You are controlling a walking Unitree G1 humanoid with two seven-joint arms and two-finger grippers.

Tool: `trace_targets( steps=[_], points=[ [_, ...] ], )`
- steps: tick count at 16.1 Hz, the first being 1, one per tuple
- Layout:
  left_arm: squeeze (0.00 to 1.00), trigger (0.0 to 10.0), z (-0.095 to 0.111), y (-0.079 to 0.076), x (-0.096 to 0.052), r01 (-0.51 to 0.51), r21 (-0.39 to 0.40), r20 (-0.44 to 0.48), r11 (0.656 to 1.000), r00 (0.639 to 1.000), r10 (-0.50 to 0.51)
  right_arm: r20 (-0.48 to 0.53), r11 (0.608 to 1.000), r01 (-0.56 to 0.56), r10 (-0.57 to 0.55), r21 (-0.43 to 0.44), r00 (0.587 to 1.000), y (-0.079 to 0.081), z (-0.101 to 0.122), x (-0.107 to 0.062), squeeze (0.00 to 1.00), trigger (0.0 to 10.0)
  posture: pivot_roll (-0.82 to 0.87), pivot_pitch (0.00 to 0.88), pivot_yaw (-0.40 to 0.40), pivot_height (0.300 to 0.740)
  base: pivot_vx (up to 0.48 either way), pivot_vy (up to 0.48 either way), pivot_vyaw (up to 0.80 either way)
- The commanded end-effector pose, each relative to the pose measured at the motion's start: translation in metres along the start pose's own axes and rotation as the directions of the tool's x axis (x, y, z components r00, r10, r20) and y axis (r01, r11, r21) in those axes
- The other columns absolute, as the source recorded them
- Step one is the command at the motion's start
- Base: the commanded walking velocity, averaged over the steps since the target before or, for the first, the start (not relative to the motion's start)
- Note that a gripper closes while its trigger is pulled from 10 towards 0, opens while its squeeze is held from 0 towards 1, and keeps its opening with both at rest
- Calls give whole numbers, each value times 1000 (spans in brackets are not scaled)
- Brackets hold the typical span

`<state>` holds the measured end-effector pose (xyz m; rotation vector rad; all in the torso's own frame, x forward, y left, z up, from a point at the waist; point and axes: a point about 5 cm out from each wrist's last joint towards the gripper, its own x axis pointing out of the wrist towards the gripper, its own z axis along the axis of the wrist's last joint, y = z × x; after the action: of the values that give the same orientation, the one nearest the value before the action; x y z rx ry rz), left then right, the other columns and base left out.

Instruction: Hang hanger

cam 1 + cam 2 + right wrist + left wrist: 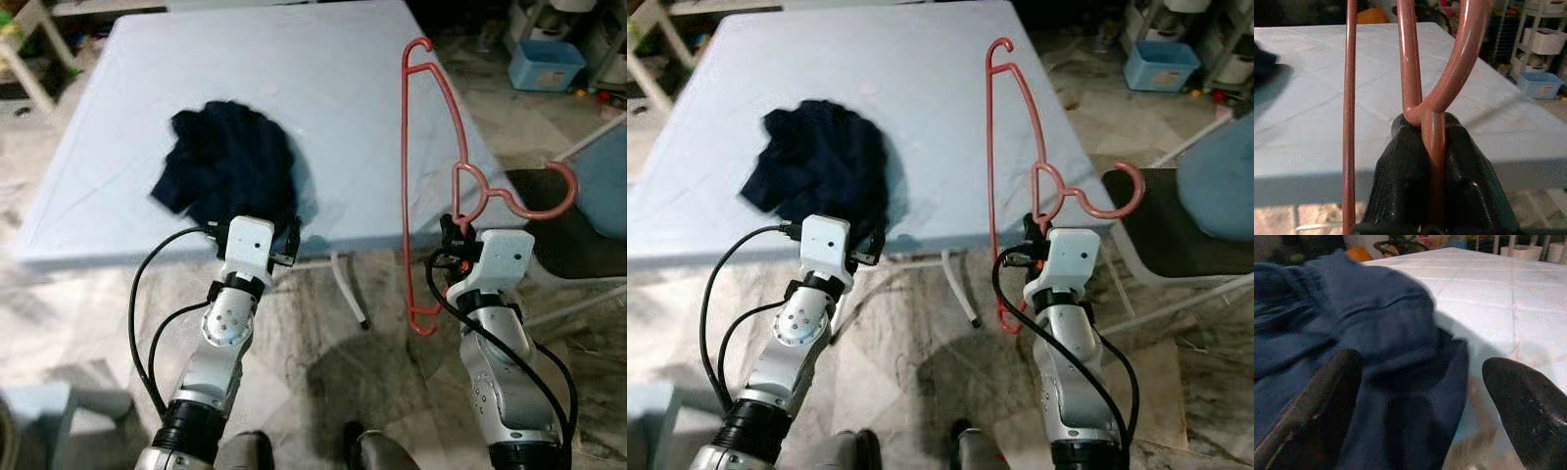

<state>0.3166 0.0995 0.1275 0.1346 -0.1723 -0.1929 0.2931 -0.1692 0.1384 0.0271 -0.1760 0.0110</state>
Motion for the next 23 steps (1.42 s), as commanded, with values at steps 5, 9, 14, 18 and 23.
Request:
trace_targets(
  steps=[5,9,14,18,23],
  points=[
    [0,10000,-5,0,-2,5,9,-28,1000,1000,-5,-9,1000,3,-3,-3,1000,0,-2,-2,0,10000,-98,145,24,740,-257,0,0],
    [0,10000,-6,-1,-2,10,9,-34,1000,999,-10,-13,1000,11,-11,-9,1000,-3,-3,-4,0,10000,-101,145,24,740,-185,0,0],
    [0,10000,-9,-1,-1,9,0,-50,1000,999,-9,-16,999,29,-29,-16,999,-8,-4,-5,0,10000,-107,142,24,740,0,0,0],
    [0,10000,-17,-1,-4,62,-67,-72,996,995,-67,-44,991,132,-134,-33,990,-21,-10,-7,0,10000,-115,151,28,740,0,0,0],
    [0,10000,-23,-5,-5,107,-149,-87,983,989,-120,-78,979,200,-203,-47,976,-30,-16,-11,0,10000,-122,156,30,740,0,0,-320]
  ],
)
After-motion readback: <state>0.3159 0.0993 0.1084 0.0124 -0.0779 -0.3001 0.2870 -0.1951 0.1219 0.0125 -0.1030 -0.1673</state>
